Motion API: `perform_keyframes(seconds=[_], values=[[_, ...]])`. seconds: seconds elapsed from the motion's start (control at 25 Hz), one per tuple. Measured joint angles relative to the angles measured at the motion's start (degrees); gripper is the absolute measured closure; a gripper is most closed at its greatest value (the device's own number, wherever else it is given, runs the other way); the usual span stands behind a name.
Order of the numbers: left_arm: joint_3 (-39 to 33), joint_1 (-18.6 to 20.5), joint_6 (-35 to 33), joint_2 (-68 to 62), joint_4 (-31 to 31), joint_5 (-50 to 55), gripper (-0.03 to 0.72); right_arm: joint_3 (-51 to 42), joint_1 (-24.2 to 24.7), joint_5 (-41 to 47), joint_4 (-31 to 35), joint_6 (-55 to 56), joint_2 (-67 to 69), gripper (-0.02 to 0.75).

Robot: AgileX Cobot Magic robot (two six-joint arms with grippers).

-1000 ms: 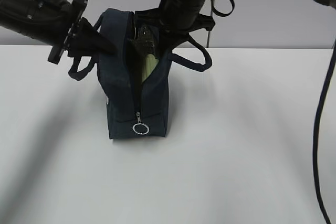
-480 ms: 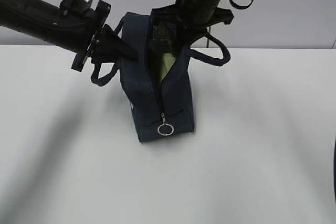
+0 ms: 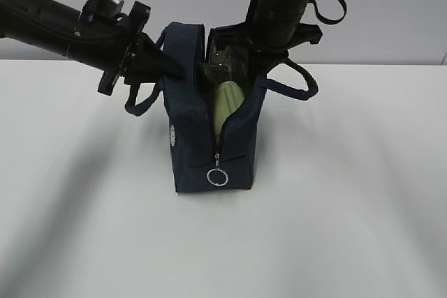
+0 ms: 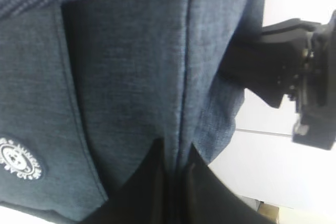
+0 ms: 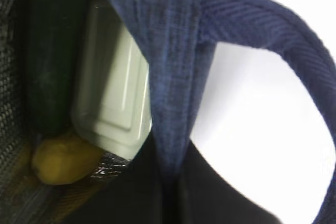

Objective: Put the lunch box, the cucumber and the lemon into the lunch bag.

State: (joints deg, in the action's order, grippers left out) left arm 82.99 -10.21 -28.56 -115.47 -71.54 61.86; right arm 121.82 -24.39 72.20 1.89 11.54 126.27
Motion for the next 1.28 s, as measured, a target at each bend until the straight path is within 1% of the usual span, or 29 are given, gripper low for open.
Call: perform_keyframes(seconds=[0.16, 0.32, 0.44, 0.52, 0.76, 0.84, 0.96, 1.04, 1.12, 1.2, 1.28], values=[[0.00, -0.06, 0.00, -0.27, -0.77, -0.10, 0.680, -0.13, 0.00, 0.00, -0.80, 0.00, 0.00, 0.737], [0.00, -0.80, 0.00, -1.87, -3.89, 0.75, 0.680, -0.13, 0.00, 0.00, -0.92, 0.00, -0.04, 0.737], [0.00, -1.84, 0.00, -2.20, -4.14, 0.97, 0.680, -0.13, 0.00, 0.00, -1.89, 0.00, -0.36, 0.737], [0.00, -2.02, 0.00, -2.20, -4.26, 0.84, 0.680, -0.13, 0.14, 0.12, -3.22, -0.11, -0.50, 0.737], [0.23, -2.02, 0.00, -3.33, -4.99, 0.49, 0.676, -0.13, 0.55, 0.12, -4.27, -0.21, -0.53, 0.737], [0.34, -2.02, 0.00, -3.45, -5.14, 0.49, 0.661, -0.13, 0.55, 0.12, -4.68, -0.21, -0.53, 0.736], [0.34, -2.02, 0.00, -3.57, -5.14, 0.40, 0.595, -0.13, 0.55, 0.12, -4.84, -0.21, -0.53, 0.722], [0.34, -2.02, 0.00, -3.69, -5.14, 0.40, 0.525, -0.13, 0.55, -0.30, -5.57, -0.21, -0.62, 0.674], [0.34, -2.02, 0.00, -3.69, -5.14, 0.37, 0.468, -0.13, 0.55, -0.43, -6.62, -0.21, -0.85, 0.588], [0.34, -2.02, 0.00, -3.69, -5.14, 0.27, 0.438, -0.13, 0.55, -0.43, -7.28, -0.21, -1.07, 0.461], [0.34, -2.02, 0.00, -3.69, -5.17, 0.27, 0.428, -0.13, 0.55, -0.43, -7.56, -0.21, -1.22, 0.356]])
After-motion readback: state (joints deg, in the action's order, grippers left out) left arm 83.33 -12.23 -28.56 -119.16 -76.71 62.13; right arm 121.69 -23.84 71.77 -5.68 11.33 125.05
